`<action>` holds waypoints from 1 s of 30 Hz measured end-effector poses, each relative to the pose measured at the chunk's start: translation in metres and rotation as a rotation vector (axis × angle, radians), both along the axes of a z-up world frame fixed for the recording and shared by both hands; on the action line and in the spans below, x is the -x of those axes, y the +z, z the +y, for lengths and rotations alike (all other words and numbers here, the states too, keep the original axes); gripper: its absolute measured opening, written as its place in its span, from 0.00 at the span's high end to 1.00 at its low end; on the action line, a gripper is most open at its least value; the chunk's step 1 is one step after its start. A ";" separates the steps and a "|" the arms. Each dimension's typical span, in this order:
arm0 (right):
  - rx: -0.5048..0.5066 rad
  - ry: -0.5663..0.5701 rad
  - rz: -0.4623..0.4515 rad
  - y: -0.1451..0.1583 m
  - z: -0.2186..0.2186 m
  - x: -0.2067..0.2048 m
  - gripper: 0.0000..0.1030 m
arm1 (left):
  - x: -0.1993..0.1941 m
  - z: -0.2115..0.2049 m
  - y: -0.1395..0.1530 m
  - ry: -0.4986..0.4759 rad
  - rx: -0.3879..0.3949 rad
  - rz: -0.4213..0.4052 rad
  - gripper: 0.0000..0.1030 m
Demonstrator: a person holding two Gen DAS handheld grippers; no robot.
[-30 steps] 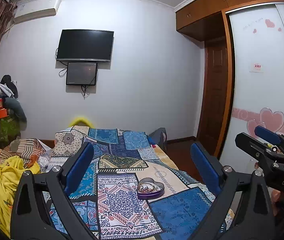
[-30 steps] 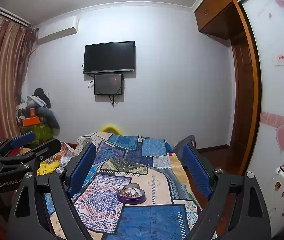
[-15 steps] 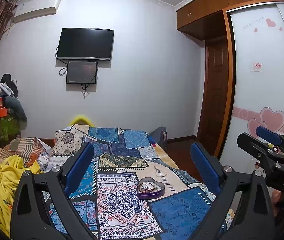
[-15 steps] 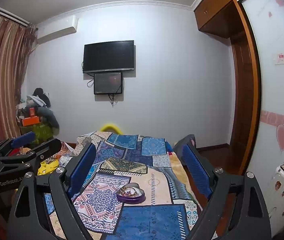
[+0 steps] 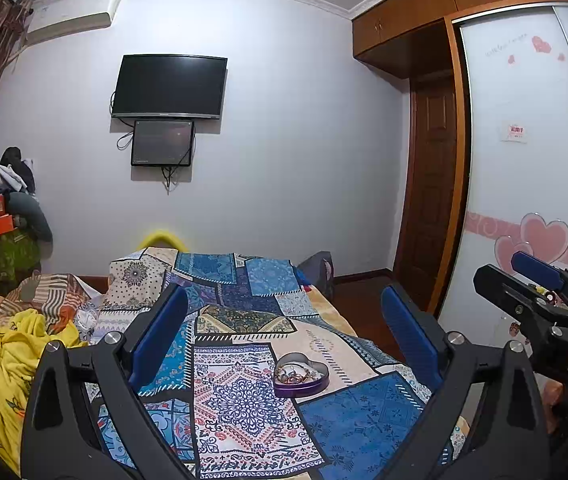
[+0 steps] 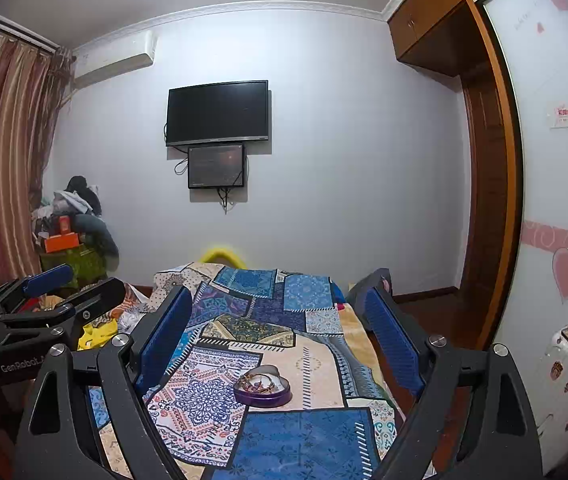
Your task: Organize jewelry
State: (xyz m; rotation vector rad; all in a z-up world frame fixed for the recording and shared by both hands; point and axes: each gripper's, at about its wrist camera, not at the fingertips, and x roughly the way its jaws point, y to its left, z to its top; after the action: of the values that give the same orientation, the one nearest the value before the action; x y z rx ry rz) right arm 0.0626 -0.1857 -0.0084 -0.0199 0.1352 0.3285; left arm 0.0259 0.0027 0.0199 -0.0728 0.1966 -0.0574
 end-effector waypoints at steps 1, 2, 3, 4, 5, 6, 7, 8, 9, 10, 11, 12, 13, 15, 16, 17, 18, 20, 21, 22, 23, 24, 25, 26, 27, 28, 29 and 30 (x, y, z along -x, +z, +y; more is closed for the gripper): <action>-0.001 0.001 0.002 0.000 0.000 0.000 0.16 | 0.000 0.000 0.000 0.001 -0.001 0.000 0.05; -0.002 0.001 0.003 0.000 0.000 0.000 0.16 | 0.000 -0.001 0.000 0.001 -0.001 0.000 0.05; -0.002 0.000 0.004 0.000 0.000 0.000 0.16 | 0.000 -0.001 0.000 0.001 -0.001 0.000 0.05; -0.002 0.001 0.004 0.001 0.000 0.000 0.16 | 0.000 -0.001 0.000 0.002 -0.001 -0.002 0.05; -0.002 0.001 0.004 0.001 0.000 0.001 0.16 | 0.001 -0.001 0.000 0.004 -0.001 -0.003 0.05; -0.002 0.000 0.003 0.000 0.000 0.000 0.16 | 0.001 -0.001 0.000 0.006 -0.002 -0.004 0.05; -0.003 0.000 0.003 0.001 0.000 0.001 0.16 | 0.001 -0.001 -0.001 0.006 -0.001 -0.003 0.05; -0.003 0.001 0.004 0.001 0.000 0.000 0.16 | 0.000 -0.001 -0.001 0.003 0.000 0.000 0.05; -0.003 0.001 0.004 0.001 0.000 0.000 0.16 | 0.000 -0.001 -0.001 0.002 0.001 0.001 0.05; -0.004 0.001 0.005 0.001 0.000 0.001 0.16 | 0.000 -0.001 -0.001 0.003 0.001 0.002 0.05; -0.004 0.000 0.005 0.001 0.000 0.001 0.16 | 0.000 -0.001 0.000 0.003 0.001 0.002 0.05; -0.004 0.000 0.005 0.001 0.000 0.001 0.16 | 0.000 -0.001 0.000 0.003 0.001 0.002 0.05; -0.004 0.000 0.005 0.000 0.000 0.001 0.16 | 0.000 -0.001 0.000 0.002 0.001 0.002 0.05; -0.006 0.001 0.005 0.001 0.000 0.001 0.16 | 0.000 0.000 0.000 -0.001 0.002 0.002 0.05; -0.007 0.001 0.004 0.000 0.000 0.001 0.16 | 0.000 0.000 -0.001 -0.003 0.002 0.003 0.05; -0.008 0.001 0.004 0.000 0.000 0.001 0.16 | 0.000 0.000 -0.001 -0.004 0.002 0.003 0.05; -0.009 0.001 0.003 0.000 0.000 0.001 0.16 | 0.000 0.000 -0.001 -0.003 0.002 0.004 0.05; -0.008 -0.001 0.004 0.001 0.000 0.001 0.16 | -0.001 0.000 -0.002 -0.003 0.003 0.005 0.05; -0.009 0.000 0.004 0.001 0.000 0.001 0.16 | -0.001 0.000 -0.002 -0.002 0.004 0.005 0.05; -0.009 0.001 0.005 0.000 0.000 0.001 0.16 | -0.001 0.000 -0.002 -0.002 0.005 0.005 0.05; -0.009 0.001 0.005 0.001 0.000 0.001 0.16 | -0.001 0.001 -0.002 -0.004 0.008 0.005 0.05; -0.009 0.000 0.005 0.000 0.000 0.000 0.16 | -0.002 0.001 -0.003 -0.006 0.009 0.006 0.05; -0.009 0.000 0.007 0.000 0.000 0.001 0.16 | -0.002 0.001 -0.003 -0.007 0.010 0.006 0.05; -0.010 0.001 0.010 0.000 0.000 0.001 0.16 | -0.002 0.001 -0.003 -0.007 0.009 0.006 0.05; -0.010 0.000 0.012 0.000 0.000 0.000 0.16 | -0.002 0.000 -0.003 -0.007 0.007 0.006 0.05; -0.010 0.000 0.014 -0.001 0.000 -0.001 0.16 | -0.002 0.000 -0.004 -0.006 0.006 0.005 0.05; -0.010 0.000 0.016 -0.001 0.001 -0.001 0.16 | -0.002 0.000 -0.004 -0.004 0.005 0.005 0.05; -0.010 0.001 0.018 -0.001 0.001 -0.002 0.16 | -0.002 0.000 -0.004 -0.003 0.005 0.005 0.05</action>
State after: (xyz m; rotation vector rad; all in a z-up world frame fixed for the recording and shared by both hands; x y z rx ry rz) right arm 0.0644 -0.1848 -0.0095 -0.0074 0.1518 0.3305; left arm 0.0279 0.0028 0.0158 -0.0772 0.2014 -0.0610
